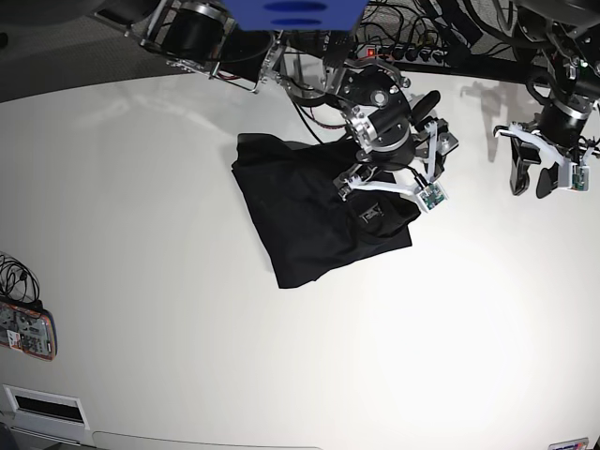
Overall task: Fold the T-shirt properly
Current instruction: 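Grasp the shirt's loose end with the right gripper and fold it over the bundle, then press the folded end down with the right gripper and release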
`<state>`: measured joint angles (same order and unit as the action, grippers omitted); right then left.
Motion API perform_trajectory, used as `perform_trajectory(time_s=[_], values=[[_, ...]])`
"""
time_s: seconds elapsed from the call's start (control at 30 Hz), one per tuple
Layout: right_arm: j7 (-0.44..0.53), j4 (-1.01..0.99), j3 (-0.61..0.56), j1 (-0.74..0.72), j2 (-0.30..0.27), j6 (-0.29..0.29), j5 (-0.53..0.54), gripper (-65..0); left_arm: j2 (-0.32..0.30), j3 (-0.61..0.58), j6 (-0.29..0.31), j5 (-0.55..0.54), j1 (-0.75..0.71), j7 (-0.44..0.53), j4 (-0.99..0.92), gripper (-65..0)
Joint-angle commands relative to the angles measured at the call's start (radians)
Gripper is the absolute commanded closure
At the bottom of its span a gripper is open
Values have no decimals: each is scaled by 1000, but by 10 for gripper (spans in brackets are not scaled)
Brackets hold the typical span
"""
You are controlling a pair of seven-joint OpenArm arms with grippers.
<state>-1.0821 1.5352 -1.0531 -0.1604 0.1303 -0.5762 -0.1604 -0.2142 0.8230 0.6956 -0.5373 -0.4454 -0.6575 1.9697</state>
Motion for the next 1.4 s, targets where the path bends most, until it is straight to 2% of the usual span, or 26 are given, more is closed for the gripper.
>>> perform_trajectory(time_s=[0.0,0.1,0.3,0.6,0.77,0.8,0.87,1.1,1.37], values=[[23,18,1,-12,18,0,-11,-650,-15,6,3,-17,0,28,20,-265],[24,23,9,-11,18,-3,-11,-650,-15,6,3,-17,-2,28,20,-265],[24,29,109,-11,18,-3,-11,-650,-15,6,3,-16,-3,28,20,-265],[30,29,107,-14,16,3,-11,-650,-14,6,3,81,-2,28,20,-265],[27,23,107,-15,15,5,-11,-650,-12,6,3,84,-2,28,21,-265],[26,21,107,-15,15,5,-11,-628,-12,6,3,84,-2,28,21,-265],[24,17,107,-15,15,5,-11,-527,-11,6,3,84,-2,28,21,-265],[24,17,116,-14,15,2,-9,0,-11,6,3,84,-2,28,21,-265],[33,17,193,-12,15,-1,-9,0,-11,6,3,84,-2,28,21,-265]])
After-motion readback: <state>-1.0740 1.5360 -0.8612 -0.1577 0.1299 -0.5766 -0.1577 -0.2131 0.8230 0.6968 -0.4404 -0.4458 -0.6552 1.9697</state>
